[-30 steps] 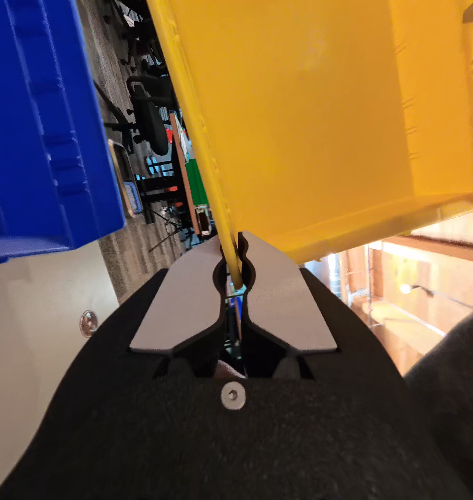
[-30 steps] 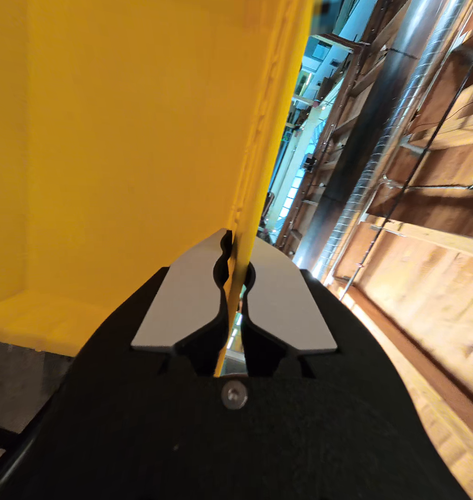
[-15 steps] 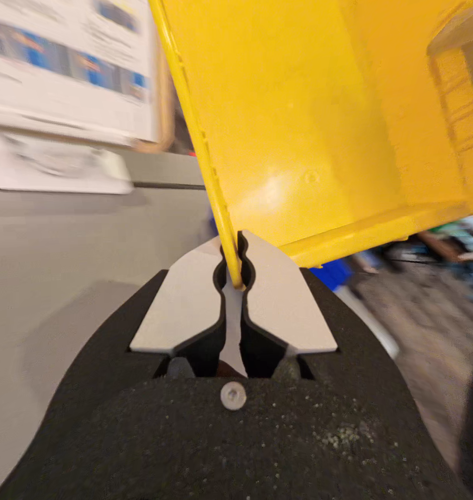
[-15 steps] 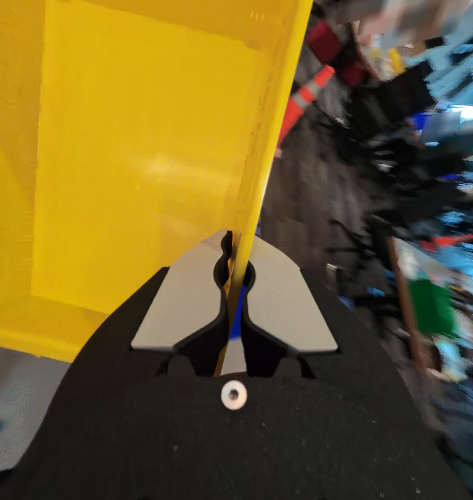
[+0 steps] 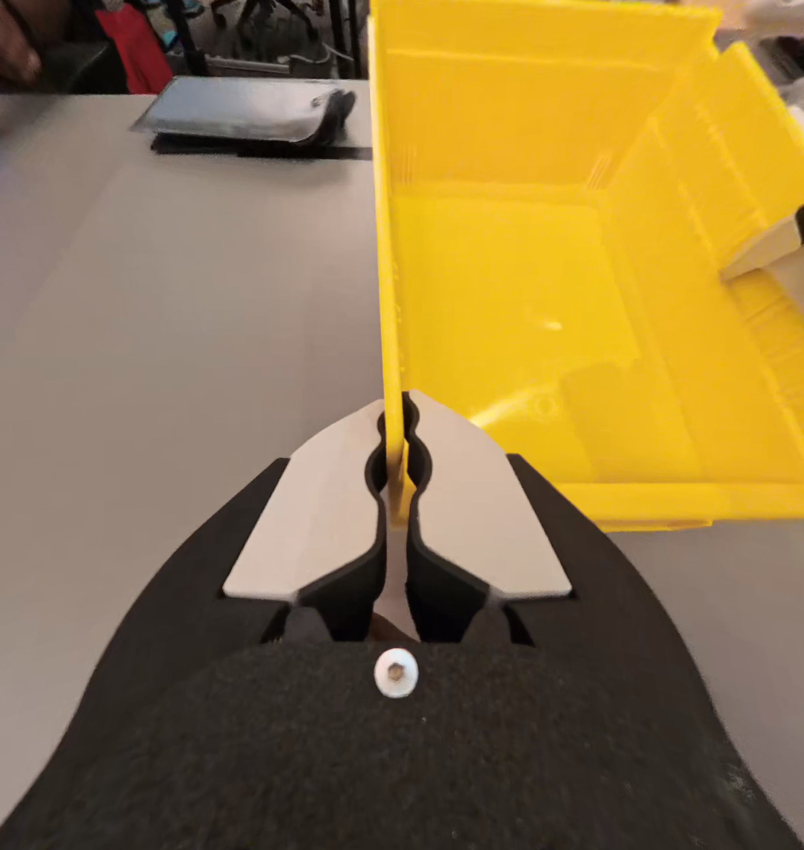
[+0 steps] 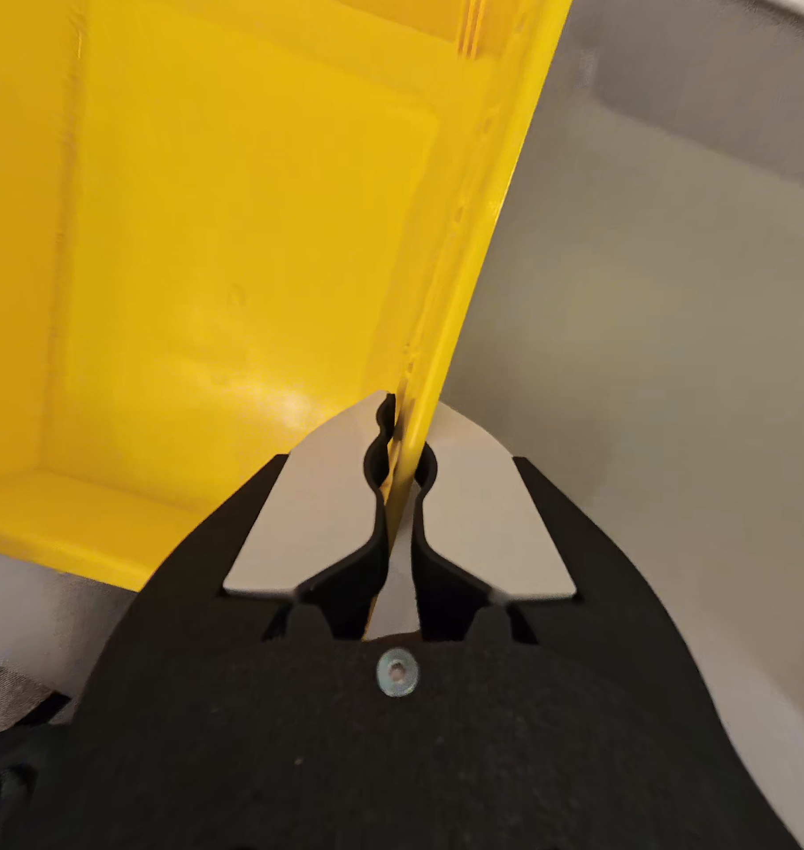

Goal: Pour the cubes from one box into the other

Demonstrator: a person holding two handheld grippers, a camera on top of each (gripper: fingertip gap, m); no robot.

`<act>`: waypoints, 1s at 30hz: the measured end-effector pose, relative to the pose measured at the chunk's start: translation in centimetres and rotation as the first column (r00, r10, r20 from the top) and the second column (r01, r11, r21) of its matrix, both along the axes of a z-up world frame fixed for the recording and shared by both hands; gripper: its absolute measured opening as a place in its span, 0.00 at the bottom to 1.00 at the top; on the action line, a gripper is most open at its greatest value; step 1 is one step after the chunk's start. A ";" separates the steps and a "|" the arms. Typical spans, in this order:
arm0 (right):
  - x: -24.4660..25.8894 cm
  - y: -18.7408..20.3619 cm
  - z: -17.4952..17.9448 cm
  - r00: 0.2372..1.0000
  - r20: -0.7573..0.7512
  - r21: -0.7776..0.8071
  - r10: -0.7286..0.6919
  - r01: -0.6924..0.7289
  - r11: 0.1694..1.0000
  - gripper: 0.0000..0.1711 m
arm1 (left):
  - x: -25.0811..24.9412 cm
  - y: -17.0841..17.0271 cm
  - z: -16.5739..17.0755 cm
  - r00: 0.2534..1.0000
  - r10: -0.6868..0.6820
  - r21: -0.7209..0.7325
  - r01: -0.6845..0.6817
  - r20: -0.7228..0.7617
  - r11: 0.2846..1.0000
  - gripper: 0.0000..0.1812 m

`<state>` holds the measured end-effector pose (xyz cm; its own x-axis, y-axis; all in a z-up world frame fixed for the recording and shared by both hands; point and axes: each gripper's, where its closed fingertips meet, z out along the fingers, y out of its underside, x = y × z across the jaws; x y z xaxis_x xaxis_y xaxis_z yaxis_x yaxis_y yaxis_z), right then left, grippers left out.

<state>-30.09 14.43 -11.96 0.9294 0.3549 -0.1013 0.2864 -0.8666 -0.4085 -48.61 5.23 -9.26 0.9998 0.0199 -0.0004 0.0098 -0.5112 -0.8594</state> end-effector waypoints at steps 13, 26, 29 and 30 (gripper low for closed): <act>-2.9 -1.9 0.9 0.950 0.024 -0.095 0.311 -0.307 0.947 0.18 | -4.9 0.6 -2.0 0.983 0.034 -0.020 -0.031 0.181 0.999 0.18; 28.0 -17.6 8.8 0.928 0.092 0.675 0.362 -0.326 0.662 0.24 | 9.9 -8.7 7.0 0.945 -0.225 0.229 0.171 0.236 0.958 0.26; 38.0 -19.5 3.8 0.999 0.021 0.708 0.036 -0.040 0.705 0.24 | 12.6 -12.1 2.7 0.976 -0.126 0.200 0.090 0.176 0.976 0.25; 41.0 -20.4 2.4 0.996 -0.031 0.706 -0.085 0.082 0.703 0.24 | 13.4 -13.1 1.1 0.981 -0.115 0.186 0.085 0.157 0.979 0.25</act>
<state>10.91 -6.01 -9.59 0.9586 0.2420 0.1502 0.2298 -0.3456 -0.9098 -35.22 -7.91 -8.15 0.9825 -0.0950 0.1600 0.1165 -0.3562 -0.9271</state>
